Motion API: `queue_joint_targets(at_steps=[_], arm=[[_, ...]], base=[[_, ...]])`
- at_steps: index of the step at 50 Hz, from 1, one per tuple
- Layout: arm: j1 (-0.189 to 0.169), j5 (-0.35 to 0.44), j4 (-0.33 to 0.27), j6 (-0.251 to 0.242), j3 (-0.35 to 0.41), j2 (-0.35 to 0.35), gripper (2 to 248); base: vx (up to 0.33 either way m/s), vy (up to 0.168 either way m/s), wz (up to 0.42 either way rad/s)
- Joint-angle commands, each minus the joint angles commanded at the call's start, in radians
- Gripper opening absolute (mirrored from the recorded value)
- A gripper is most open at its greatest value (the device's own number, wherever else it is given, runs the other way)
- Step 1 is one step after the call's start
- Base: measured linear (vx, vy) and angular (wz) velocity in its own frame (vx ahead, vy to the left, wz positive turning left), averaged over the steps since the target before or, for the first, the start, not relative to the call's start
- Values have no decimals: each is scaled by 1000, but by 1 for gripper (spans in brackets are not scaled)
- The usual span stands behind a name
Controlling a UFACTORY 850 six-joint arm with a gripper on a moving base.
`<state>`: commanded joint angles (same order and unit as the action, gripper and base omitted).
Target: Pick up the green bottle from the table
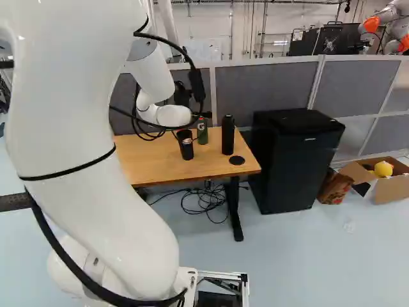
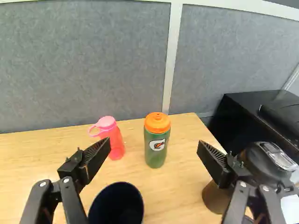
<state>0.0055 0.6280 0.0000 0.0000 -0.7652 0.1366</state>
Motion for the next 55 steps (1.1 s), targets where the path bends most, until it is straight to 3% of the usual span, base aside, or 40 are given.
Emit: queue_joint_targets(at_steps=[26,55], arm=[[0,-142,0,0,-148,79,247],[-1,-356,0,0,-313,179,247]], base=[[0,0,0],[0,0,0]])
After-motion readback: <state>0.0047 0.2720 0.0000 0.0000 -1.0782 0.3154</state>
